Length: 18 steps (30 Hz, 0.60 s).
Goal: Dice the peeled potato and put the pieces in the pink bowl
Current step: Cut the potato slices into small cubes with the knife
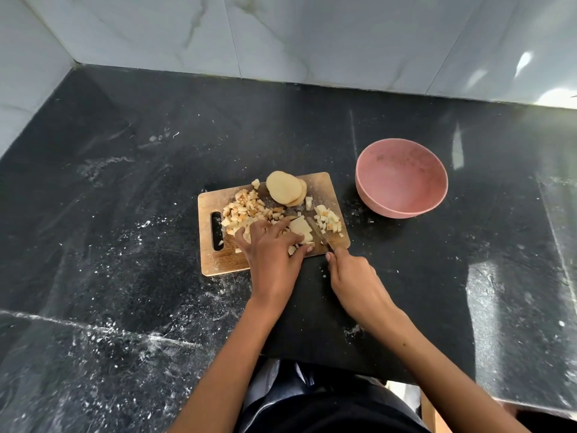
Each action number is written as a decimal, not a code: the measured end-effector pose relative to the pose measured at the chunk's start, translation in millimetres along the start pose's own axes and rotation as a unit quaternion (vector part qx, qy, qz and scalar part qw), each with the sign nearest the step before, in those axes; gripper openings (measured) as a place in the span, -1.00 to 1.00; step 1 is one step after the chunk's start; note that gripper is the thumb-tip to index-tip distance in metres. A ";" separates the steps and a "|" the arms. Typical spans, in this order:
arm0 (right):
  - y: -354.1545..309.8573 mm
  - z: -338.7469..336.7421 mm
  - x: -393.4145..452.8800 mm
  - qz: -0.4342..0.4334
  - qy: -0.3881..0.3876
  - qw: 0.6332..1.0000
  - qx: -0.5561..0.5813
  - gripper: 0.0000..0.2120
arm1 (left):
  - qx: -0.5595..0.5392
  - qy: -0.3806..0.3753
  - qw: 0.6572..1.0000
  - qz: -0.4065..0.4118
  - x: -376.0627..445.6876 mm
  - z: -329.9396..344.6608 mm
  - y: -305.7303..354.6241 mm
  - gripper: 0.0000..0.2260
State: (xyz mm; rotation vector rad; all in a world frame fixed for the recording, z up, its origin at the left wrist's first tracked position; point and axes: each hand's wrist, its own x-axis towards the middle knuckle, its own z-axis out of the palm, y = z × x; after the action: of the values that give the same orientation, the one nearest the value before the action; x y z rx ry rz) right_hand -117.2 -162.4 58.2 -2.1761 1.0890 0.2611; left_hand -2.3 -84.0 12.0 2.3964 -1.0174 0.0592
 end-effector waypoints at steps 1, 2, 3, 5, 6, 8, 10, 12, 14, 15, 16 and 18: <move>-2.7 -0.5 2.3 -0.003 -0.001 1.000 -0.002 -0.73 | -0.007 0.000 1.000 -0.002 0.3 -0.3 -0.3 -0.90; -5.2 -0.8 4.6 -0.007 -0.004 1.000 -0.006 -0.74 | -0.012 -0.002 1.000 -0.002 0.9 -0.3 -0.4 -0.90; -7.8 -1.0 7.1 -0.010 -0.006 1.000 -0.012 -0.75 | -0.013 -0.004 1.000 -0.001 1.4 0.0 -0.4 -0.90; -12.8 -0.6 11.8 -0.010 -0.012 1.000 -0.019 -0.75 | -0.009 -0.005 1.000 0.002 1.9 0.8 -0.4 -0.90; -14.4 0.2 14.1 -0.007 -0.016 1.000 -0.024 -0.75 | -0.009 -0.005 1.000 0.002 1.8 1.1 -0.2 -0.90; -17.0 2.2 17.5 0.003 -0.022 0.999 -0.040 -0.73 | -0.012 -0.004 1.000 0.002 1.3 2.2 -0.1 -0.90; -20.0 3.9 20.5 0.011 -0.026 0.998 -0.060 -0.75 | -0.013 -0.005 1.000 0.002 1.6 2.4 0.0 -0.90; -24.9 3.9 24.1 0.015 -0.030 0.996 -0.077 -0.76 | -0.007 -0.009 1.000 0.000 2.6 1.9 0.2 -0.90; -27.8 3.6 27.3 0.013 -0.034 0.996 -0.084 -0.76 | -0.006 -0.012 1.000 -0.004 2.5 1.1 0.9 -0.91; -27.1 3.7 27.6 0.014 -0.039 0.995 -0.088 -0.76 | -0.006 -0.012 1.000 -0.005 2.2 0.8 1.4 -0.91; -24.8 4.1 26.3 0.017 -0.045 0.994 -0.095 -0.77 | -0.005 -0.009 1.000 -0.004 2.1 0.8 1.8 -0.91; -16.7 4.2 19.6 0.029 -0.061 0.991 -0.113 -0.77 | -0.003 -0.004 1.000 -0.001 1.8 1.5 2.6 -0.91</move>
State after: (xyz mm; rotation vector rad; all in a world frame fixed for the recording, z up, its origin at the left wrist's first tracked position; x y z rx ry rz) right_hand -91.5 -165.0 54.3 -2.2947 1.0982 0.5611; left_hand -3.0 -87.3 12.3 2.3944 -1.0177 0.0468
